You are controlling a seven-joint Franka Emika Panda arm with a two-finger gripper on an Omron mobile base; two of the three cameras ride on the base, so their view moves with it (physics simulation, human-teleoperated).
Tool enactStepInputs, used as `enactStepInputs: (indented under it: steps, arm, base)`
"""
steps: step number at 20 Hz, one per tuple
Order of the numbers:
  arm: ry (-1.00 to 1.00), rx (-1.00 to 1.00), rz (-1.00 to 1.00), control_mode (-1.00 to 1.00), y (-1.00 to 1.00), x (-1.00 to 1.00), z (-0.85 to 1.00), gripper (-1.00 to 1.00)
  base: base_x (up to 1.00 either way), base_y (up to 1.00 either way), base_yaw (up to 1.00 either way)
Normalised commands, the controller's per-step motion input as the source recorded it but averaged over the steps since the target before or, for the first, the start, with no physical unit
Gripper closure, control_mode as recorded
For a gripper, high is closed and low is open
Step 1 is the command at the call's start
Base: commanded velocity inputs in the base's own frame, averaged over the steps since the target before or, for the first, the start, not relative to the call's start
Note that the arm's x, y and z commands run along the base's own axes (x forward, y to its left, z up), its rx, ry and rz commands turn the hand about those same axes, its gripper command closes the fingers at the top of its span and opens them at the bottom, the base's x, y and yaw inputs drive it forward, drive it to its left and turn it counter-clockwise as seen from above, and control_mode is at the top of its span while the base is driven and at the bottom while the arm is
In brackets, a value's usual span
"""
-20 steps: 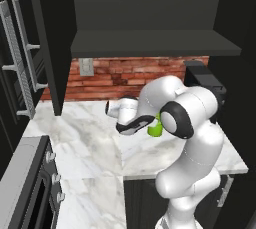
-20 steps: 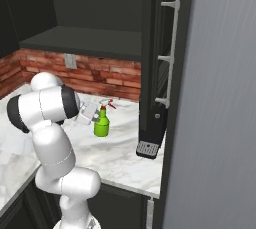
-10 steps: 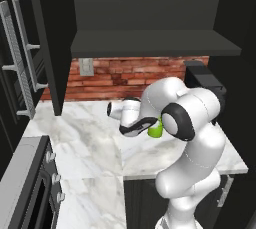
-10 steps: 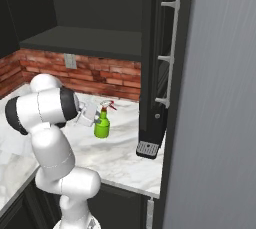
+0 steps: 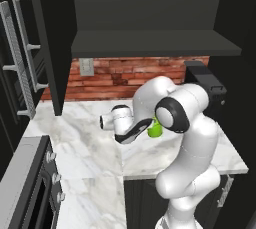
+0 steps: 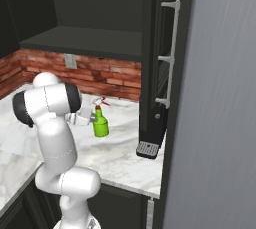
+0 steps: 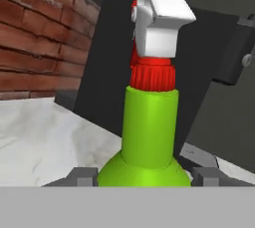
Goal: Move the cutting board and knife to the sink. Then move spray from the cabinet to the counter.
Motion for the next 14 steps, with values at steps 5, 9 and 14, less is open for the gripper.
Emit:
enactStepInputs:
  steps: [5,9,14]
  arm:
    - [-0.18,-0.07,0.0,-1.0,-0.01,-0.45,-0.6,1.0]
    - [-0.43,0.07,-0.01,-1.0,-0.36,-0.75,-0.41,1.0]
    - [-0.43,0.19,-0.05,-1.0,-0.48,-0.61,-0.38,1.0]
  base:
    - [0.0,0.0,0.0]
    - [0.0,0.0,0.0]
    - [0.0,0.0,0.0]
